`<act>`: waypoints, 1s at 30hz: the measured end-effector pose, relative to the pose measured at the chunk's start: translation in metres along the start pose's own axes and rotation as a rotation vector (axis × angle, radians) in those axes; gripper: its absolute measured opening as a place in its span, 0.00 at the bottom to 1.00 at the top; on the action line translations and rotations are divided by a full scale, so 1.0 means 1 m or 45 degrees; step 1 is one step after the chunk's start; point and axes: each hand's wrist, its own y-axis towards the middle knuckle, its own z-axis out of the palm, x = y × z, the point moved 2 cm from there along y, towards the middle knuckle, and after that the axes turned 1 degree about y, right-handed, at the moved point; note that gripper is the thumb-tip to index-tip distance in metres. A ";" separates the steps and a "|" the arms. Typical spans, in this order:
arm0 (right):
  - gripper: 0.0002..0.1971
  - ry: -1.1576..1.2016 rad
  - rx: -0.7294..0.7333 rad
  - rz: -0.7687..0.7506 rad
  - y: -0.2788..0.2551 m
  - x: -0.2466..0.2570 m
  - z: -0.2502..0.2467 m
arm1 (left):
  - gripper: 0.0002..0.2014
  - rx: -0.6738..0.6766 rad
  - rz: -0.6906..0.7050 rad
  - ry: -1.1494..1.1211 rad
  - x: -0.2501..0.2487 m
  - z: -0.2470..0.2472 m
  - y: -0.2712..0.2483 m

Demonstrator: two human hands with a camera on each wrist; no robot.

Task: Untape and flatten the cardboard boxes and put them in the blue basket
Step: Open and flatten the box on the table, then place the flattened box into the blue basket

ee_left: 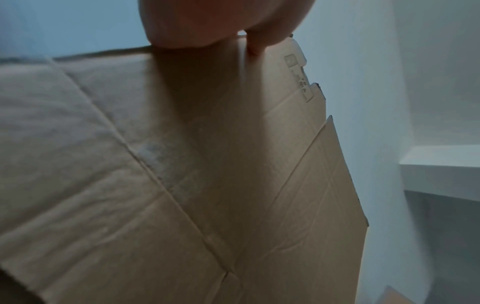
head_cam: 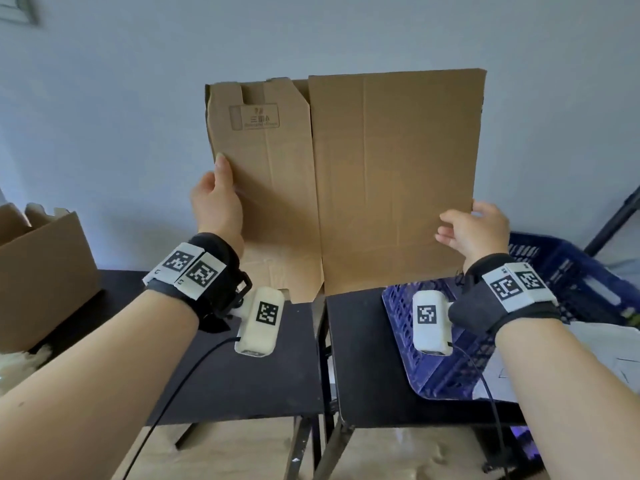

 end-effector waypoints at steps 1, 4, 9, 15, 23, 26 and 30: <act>0.15 0.004 -0.028 -0.012 0.006 0.002 -0.012 | 0.20 0.019 0.018 0.004 -0.002 0.013 -0.006; 0.15 0.021 -0.090 -0.022 0.028 0.005 -0.050 | 0.19 0.098 0.049 -0.028 -0.003 0.057 -0.023; 0.21 0.055 -0.161 0.009 0.084 -0.005 -0.125 | 0.16 0.249 0.056 -0.094 0.003 0.150 -0.059; 0.25 0.058 -0.148 0.070 0.182 -0.027 -0.225 | 0.21 0.461 0.084 -0.053 0.020 0.285 -0.111; 0.21 -0.090 -0.014 0.199 0.294 -0.064 -0.313 | 0.18 0.391 -0.054 0.255 0.096 0.419 -0.143; 0.22 -0.299 0.141 0.323 0.328 -0.093 -0.319 | 0.20 0.378 -0.192 0.457 0.136 0.431 -0.140; 0.34 -0.592 0.420 0.543 0.358 -0.138 -0.306 | 0.40 0.419 -0.205 0.733 0.165 0.439 -0.131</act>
